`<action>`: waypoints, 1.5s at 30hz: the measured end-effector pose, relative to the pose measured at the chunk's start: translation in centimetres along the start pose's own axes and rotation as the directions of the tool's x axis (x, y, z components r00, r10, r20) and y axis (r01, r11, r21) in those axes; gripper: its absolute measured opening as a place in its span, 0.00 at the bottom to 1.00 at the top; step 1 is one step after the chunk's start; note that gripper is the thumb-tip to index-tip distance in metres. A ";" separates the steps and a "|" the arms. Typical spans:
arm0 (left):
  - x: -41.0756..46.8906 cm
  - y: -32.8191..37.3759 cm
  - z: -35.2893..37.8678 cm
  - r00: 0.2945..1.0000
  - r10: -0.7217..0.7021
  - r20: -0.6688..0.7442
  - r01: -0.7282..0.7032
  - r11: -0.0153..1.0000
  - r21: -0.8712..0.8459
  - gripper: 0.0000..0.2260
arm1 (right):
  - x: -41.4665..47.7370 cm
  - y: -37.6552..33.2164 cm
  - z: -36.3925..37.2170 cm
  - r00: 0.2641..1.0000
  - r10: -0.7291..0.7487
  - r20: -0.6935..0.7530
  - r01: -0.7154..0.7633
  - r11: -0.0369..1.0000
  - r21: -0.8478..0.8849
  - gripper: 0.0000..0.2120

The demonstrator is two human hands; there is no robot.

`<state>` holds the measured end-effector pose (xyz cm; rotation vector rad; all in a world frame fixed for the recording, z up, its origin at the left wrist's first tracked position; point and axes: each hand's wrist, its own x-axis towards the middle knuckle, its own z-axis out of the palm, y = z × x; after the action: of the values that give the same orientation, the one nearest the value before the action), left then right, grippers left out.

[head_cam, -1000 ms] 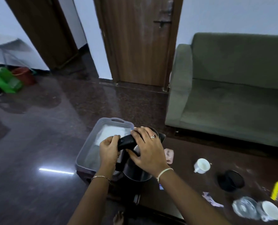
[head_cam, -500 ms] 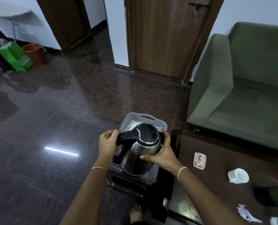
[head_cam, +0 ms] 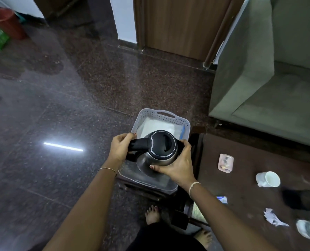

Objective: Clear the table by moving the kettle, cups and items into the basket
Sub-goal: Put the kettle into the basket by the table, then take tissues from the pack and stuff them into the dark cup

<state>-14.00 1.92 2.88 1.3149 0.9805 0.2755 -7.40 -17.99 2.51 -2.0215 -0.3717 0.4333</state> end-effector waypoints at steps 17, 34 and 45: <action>2.2 -4.1 -0.9 0.995 -0.092 -0.027 0.095 0.979 0.183 0.09 | -1.5 2.9 4.0 0.990 0.040 -0.132 -0.060 0.986 -0.153 0.58; 0.9 -0.8 2.7 0.998 0.021 -0.066 0.015 0.864 0.503 0.11 | 0.0 2.7 -1.3 0.990 0.099 0.106 -0.094 0.994 -0.050 0.52; 1.7 2.4 14.1 0.978 0.208 -0.020 -0.119 0.633 0.765 0.07 | 8.2 7.2 -7.8 0.972 0.171 0.160 -0.151 0.980 -0.133 0.14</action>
<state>-1.82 -5.84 3.42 2.2035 1.1181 0.0522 3.94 -23.81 -1.59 -2.1473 -0.3459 0.7033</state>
